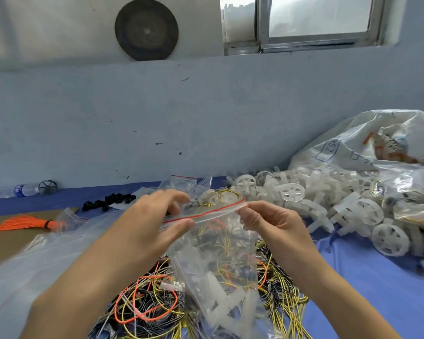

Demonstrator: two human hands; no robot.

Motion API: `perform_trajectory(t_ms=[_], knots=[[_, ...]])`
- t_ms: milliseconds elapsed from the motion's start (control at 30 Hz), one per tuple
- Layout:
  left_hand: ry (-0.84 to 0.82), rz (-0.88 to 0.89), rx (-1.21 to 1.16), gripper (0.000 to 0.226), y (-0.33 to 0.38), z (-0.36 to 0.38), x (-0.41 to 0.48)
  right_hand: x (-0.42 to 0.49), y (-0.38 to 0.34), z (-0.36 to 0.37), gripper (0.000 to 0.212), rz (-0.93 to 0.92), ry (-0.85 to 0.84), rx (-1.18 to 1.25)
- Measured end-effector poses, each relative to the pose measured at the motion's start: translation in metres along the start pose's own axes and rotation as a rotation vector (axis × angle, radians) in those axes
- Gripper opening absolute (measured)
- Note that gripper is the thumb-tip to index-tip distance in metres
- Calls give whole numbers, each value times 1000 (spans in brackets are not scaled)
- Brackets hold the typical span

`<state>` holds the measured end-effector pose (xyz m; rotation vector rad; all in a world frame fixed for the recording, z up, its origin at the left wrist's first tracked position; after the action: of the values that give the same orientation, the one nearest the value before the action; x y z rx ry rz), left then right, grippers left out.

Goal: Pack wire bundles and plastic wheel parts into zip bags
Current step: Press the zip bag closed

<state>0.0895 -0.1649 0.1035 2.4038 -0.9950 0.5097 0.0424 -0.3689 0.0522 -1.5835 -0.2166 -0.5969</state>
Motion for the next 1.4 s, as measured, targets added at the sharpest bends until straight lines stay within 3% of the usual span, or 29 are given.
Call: perform_trajectory(t_ms=[133,267,633,900,1100,1267,1400], knots=[[37,132,-119,42,28,7,7,-2,-12,12,14,-126,-25,-150],[35,149,-180,40,33,17,11,0,-15,18,12,-185,-23,-257],[128,76,-84,21,25,13,10,1,-19,27,13,-188,32,-213],[121,59,-105,28,29,13,6,-1,-17,30,9,-146,72,-134],[153,62,-34,27,24,12,7,0,-13,19,14,-106,192,-100],[166,57,-39,26,22,12,7,-1,-16,35,12,-90,16,-50],[50,17,-111,28,15,19,6,0,-11,31,12,-52,29,-12]])
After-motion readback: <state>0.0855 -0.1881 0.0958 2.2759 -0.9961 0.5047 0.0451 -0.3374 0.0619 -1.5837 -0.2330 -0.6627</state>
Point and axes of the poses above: each hand's wrist, its own x-axis towards the middle knuckle, its own z-axis out of the palm, y = z × x, the point moved 7 cm from there along x, towards the middle knuckle, and after that the axes turned 2 degrees about y, right-handed, at the moved point
